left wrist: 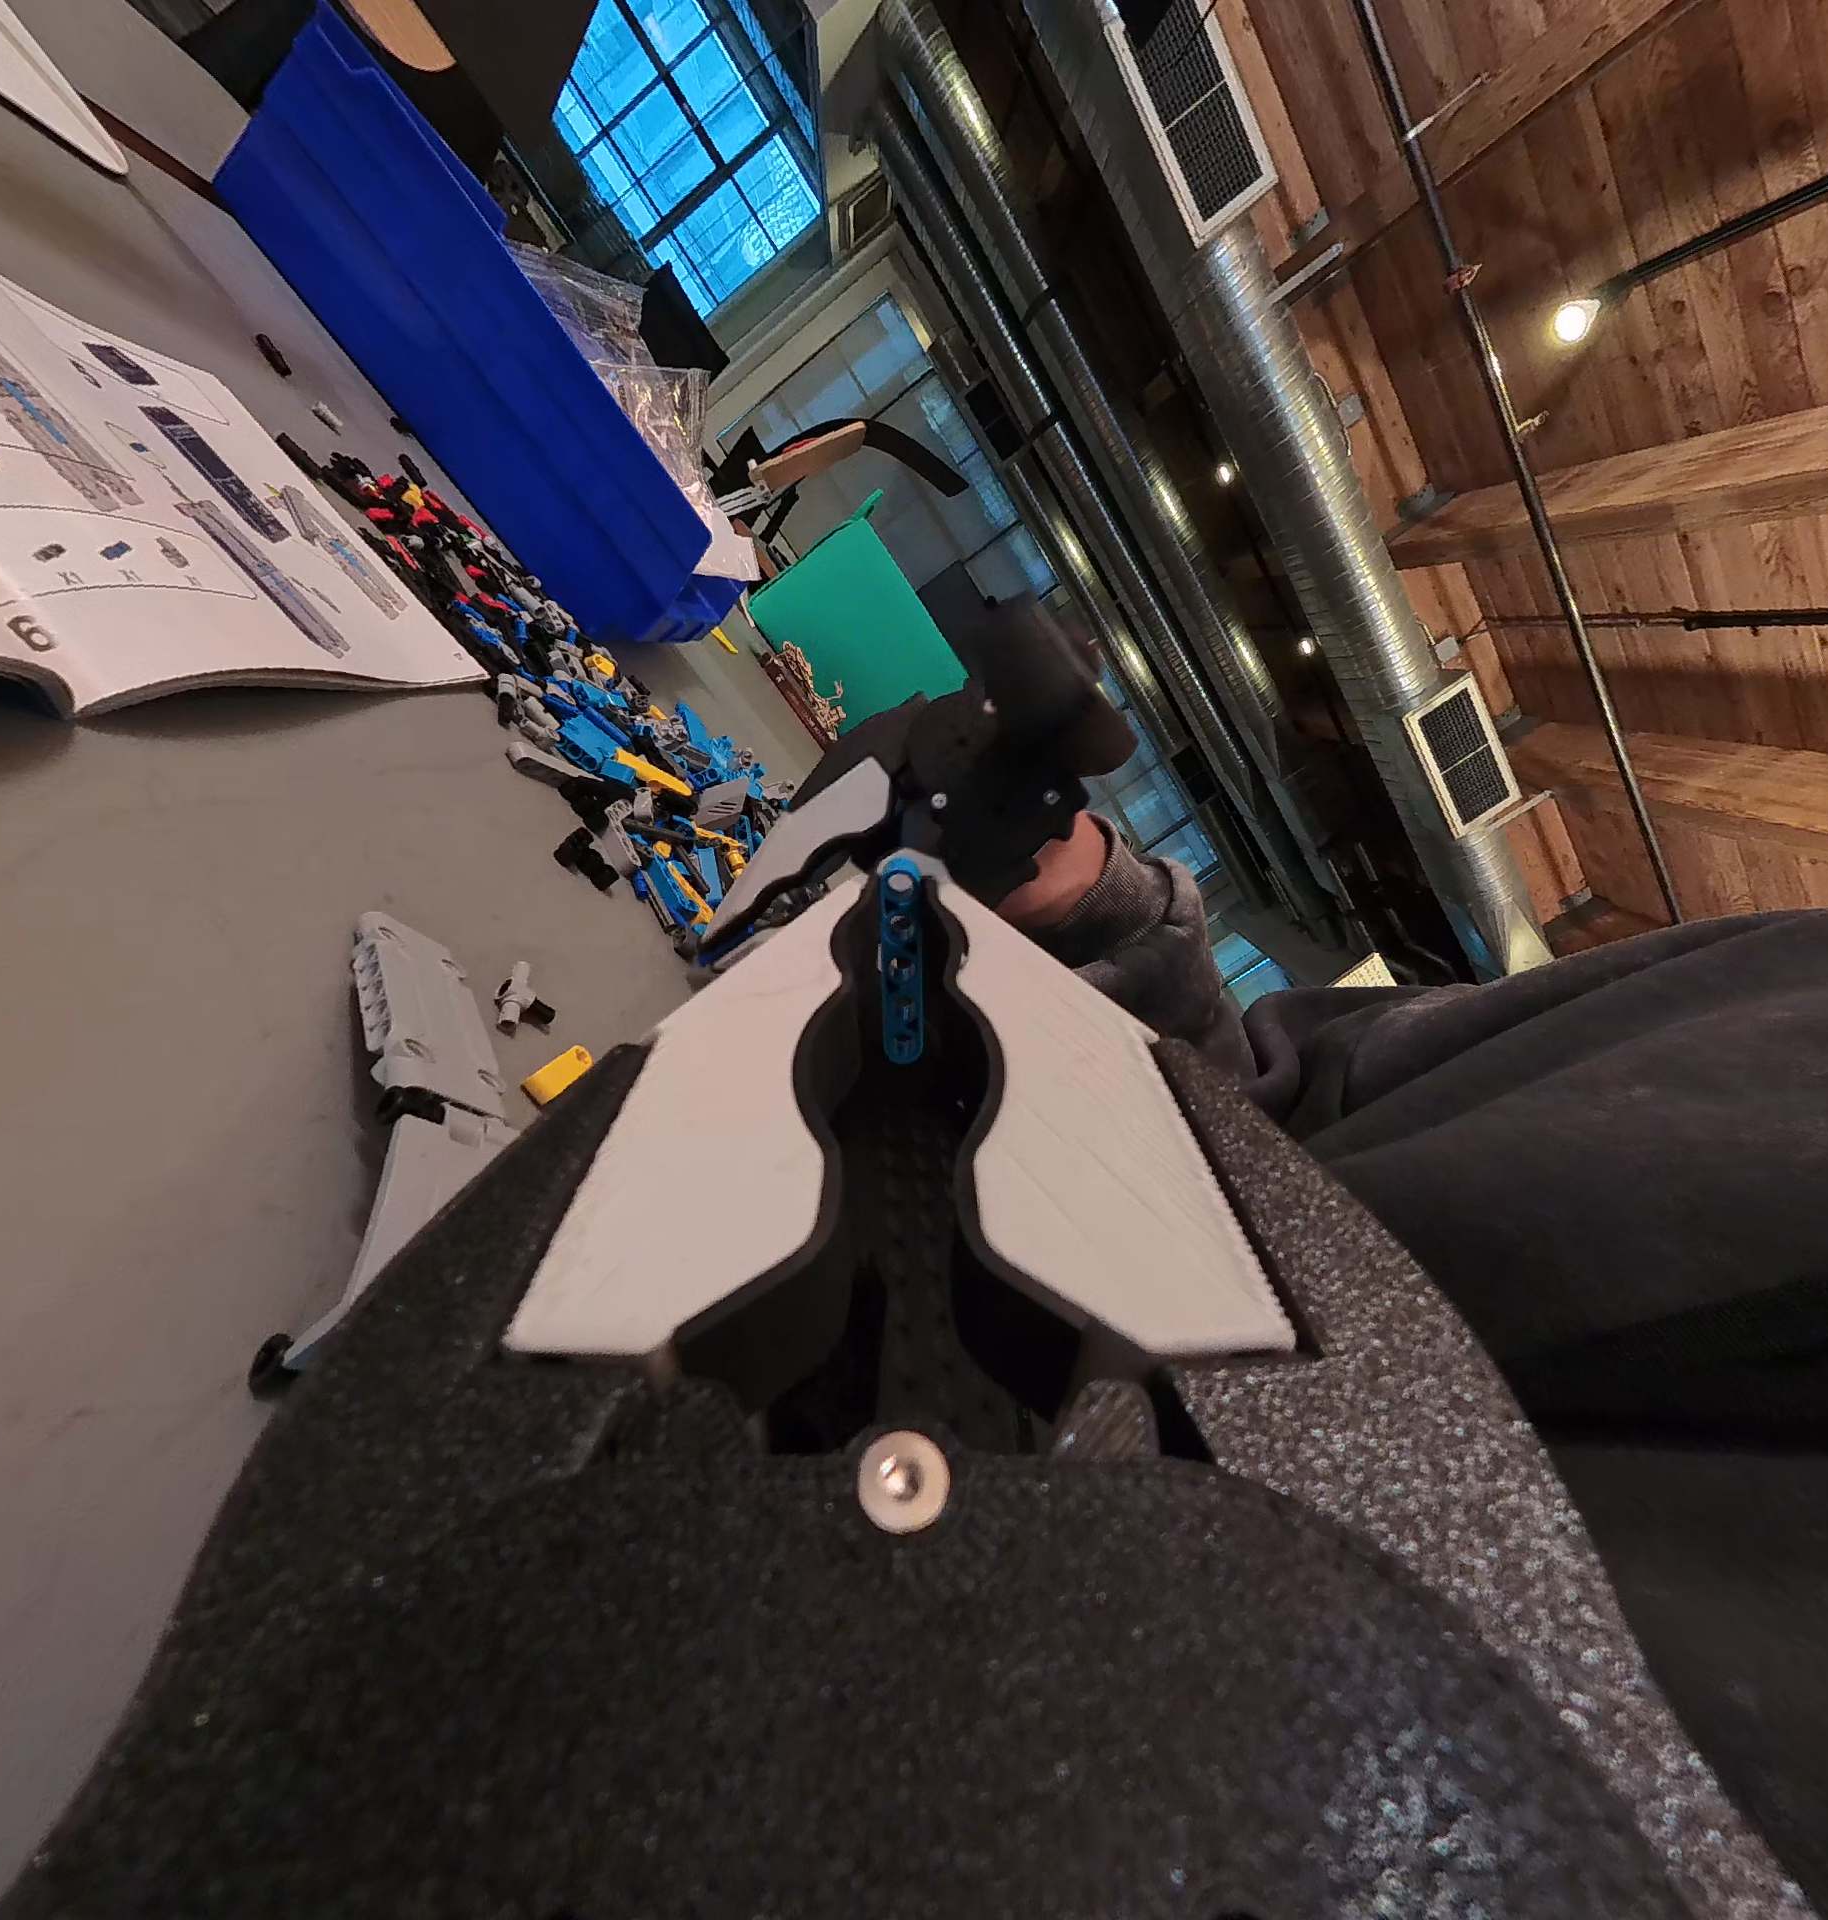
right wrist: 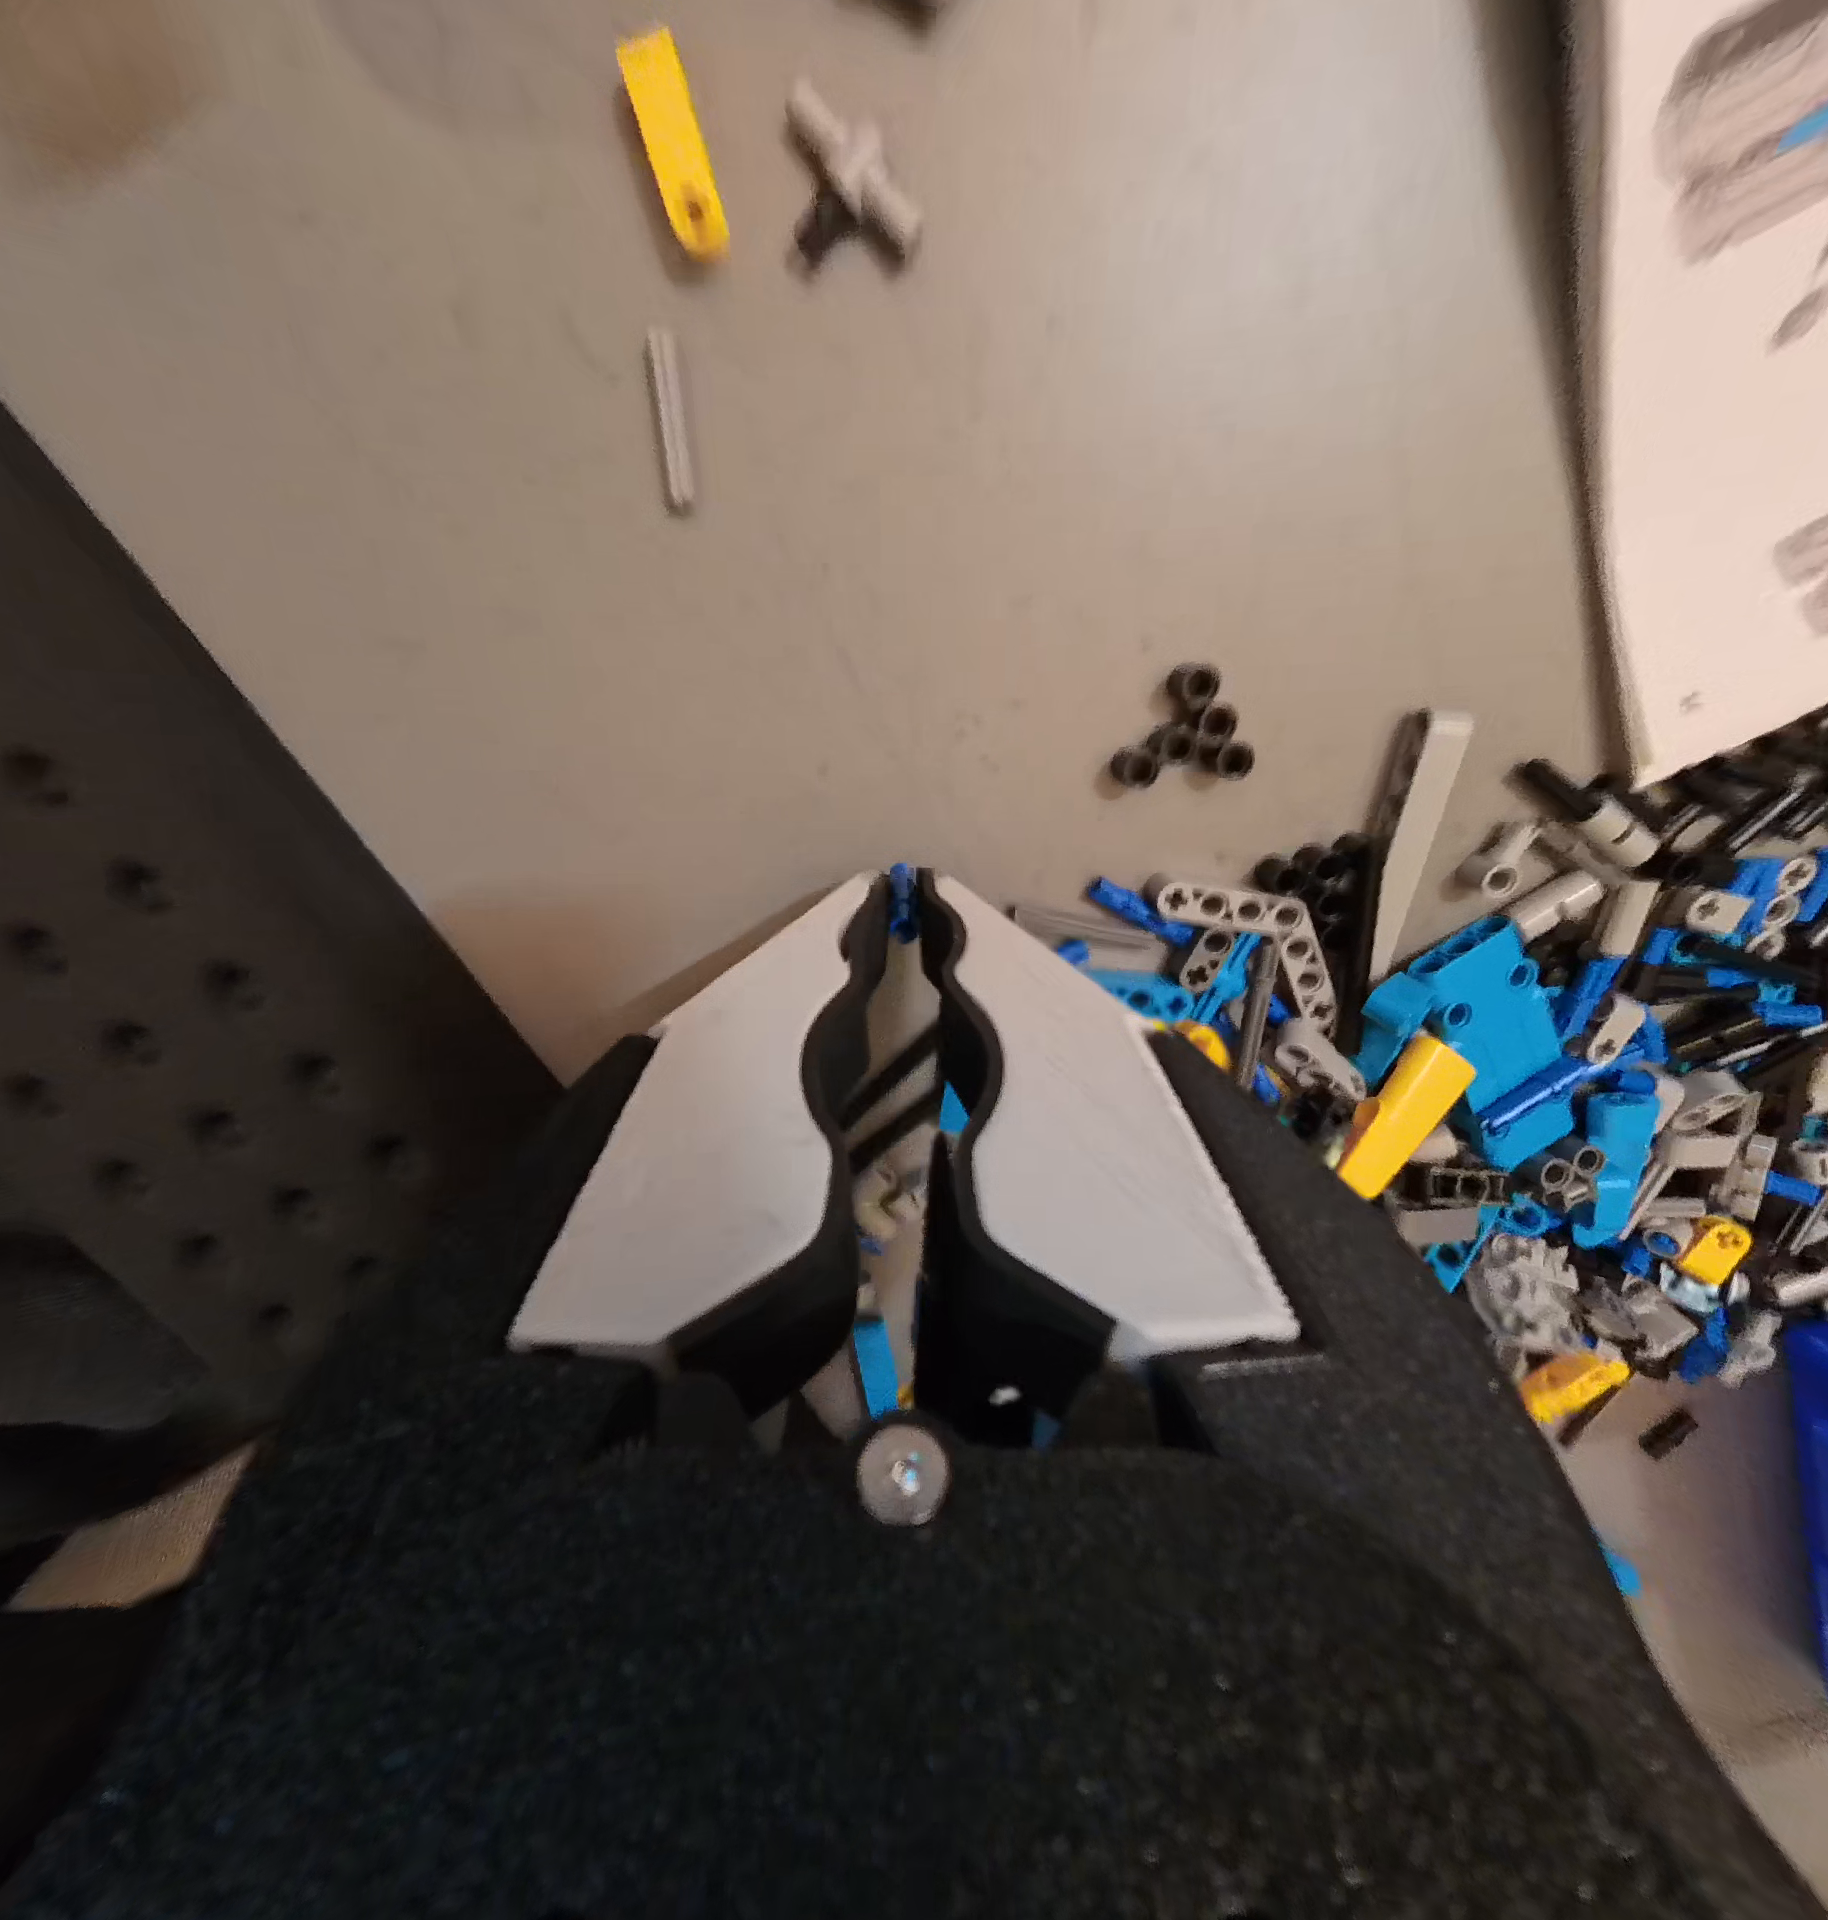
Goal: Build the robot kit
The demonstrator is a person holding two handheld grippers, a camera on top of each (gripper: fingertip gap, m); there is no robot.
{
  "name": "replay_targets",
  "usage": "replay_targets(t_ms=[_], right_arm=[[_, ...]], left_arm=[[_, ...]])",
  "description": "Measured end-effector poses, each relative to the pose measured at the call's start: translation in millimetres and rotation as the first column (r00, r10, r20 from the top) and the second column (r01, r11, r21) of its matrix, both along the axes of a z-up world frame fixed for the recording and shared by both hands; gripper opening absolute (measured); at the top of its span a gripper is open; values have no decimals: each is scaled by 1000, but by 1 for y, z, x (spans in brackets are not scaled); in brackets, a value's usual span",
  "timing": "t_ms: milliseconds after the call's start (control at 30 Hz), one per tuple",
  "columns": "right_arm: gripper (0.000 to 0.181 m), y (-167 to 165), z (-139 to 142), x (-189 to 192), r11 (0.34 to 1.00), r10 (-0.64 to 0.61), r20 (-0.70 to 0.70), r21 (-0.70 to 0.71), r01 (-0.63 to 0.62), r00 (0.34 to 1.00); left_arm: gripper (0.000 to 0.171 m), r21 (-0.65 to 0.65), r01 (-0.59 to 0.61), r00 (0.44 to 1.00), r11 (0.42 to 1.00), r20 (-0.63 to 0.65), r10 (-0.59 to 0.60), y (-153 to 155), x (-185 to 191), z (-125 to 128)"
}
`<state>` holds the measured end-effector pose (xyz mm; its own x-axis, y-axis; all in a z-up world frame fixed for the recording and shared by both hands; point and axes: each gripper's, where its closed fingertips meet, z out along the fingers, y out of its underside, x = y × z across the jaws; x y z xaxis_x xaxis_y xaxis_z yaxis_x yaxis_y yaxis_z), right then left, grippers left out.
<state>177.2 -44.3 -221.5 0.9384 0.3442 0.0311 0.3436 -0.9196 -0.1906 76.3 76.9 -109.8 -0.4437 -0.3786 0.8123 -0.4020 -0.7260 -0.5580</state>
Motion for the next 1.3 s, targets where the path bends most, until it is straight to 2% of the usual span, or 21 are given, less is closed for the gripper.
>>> replay_targets(t_ms=[67,133,200,300,400,500,800,967,1067,1167,1233,1300], right_arm=[[3,23,23,-17,987,23,-89,158,-9,996],[3,49,57,-43,932,86,-208,361,-5,974],[3,72,95,-66,832,168,-294,555,25,941],[3,92,138,-96,688,267,-405,715,122,874],[3,103,150,-113,623,307,-438,764,169,845],[3,115,144,-117,605,287,-363,786,125,887],[3,119,141,-123,622,320,-322,781,59,891],[3,114,141,-128,605,369,-249,796,-28,895],[3,111,137,-131,617,402,-225,782,-81,888],[3,102,134,-133,686,430,-365,727,-36,825],[3,94,126,-134,744,434,-420,666,-55,797],[3,84,126,-138,773,462,-474,630,-78,750]], left_arm=[[6,-9,5,1000,1000,13,-5,0,-1,3],[6,-29,27,999,999,33,-26,-2,-3,7],[6,-62,63,996,996,69,-59,-6,-7,14],[6,-148,107,987,983,133,-87,-4,-14,27],[5,-213,126,981,969,170,-90,1,-18,34],[6,-200,154,977,968,178,-119,-5,-20,35],[5,-226,188,974,956,172,-151,-9,-21,34],[5,-260,246,963,934,174,-205,-14,-25,33],[5,-250,272,958,929,162,-237,-19,-27,30],[5,-181,291,953,939,145,-268,-28,-29,27],[4,-110,309,948,945,110,-298,-38,-29,19],[4,-45,339,936,940,116,-332,-48,-33,20]])
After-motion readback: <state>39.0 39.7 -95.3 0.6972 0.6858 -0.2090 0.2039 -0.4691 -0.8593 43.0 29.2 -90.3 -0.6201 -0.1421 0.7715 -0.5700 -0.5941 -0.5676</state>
